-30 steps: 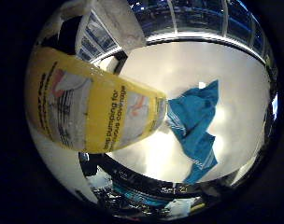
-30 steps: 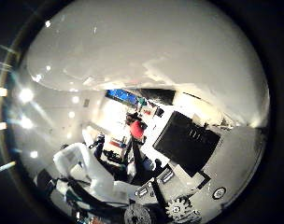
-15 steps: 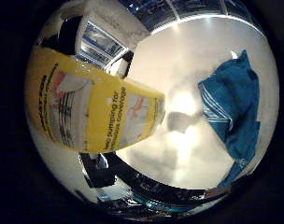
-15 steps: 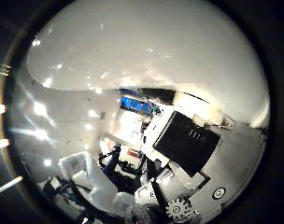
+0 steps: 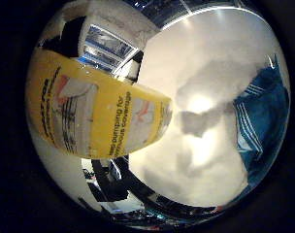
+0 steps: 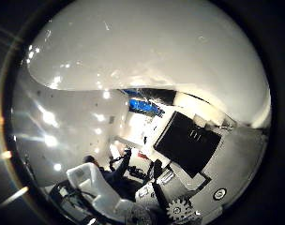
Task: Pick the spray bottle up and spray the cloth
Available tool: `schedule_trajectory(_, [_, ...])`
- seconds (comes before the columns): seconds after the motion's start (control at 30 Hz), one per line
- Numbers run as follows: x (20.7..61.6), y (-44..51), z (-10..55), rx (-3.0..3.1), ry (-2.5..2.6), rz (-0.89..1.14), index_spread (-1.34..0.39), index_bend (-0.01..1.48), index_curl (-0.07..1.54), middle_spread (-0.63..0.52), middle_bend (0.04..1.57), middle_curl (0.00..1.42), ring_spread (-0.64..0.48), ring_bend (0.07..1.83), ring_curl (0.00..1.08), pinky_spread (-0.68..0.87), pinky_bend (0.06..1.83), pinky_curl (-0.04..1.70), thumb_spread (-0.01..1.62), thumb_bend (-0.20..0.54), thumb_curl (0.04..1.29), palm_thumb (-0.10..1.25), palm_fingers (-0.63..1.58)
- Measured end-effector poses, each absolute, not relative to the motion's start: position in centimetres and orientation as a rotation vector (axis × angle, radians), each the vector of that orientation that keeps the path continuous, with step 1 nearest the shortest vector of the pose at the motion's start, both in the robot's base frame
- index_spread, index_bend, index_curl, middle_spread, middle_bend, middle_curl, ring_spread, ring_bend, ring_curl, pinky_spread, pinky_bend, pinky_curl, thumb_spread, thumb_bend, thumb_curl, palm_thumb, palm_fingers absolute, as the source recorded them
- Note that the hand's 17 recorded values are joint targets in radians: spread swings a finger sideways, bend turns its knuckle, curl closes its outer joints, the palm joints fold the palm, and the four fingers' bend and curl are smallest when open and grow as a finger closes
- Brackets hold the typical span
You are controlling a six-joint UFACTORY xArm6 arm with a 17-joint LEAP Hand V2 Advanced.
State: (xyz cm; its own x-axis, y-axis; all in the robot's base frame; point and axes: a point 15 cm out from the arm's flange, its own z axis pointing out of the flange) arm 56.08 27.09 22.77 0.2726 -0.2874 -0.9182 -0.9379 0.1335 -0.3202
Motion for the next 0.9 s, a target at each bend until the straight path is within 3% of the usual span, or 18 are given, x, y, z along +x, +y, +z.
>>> schedule_trajectory(0.63, [57.2,31.0,14.6,-1.48,1.212,0.776,-0.26,1.05,1.02,-0.14,1.35,0.84,-0.25,1.31,0.9,-0.1,1.02,1.56,1.19,-0.015,0.54,0.97,1.09])
schedule_trajectory(0.9, [56.2,30.9,12.4,-1.545,1.203,0.786,-0.25,0.92,0.93,-0.11,1.24,0.74,-0.21,1.23,0.77,-0.17,0.92,1.3,1.19,-0.021,0.51,0.9,1.16])
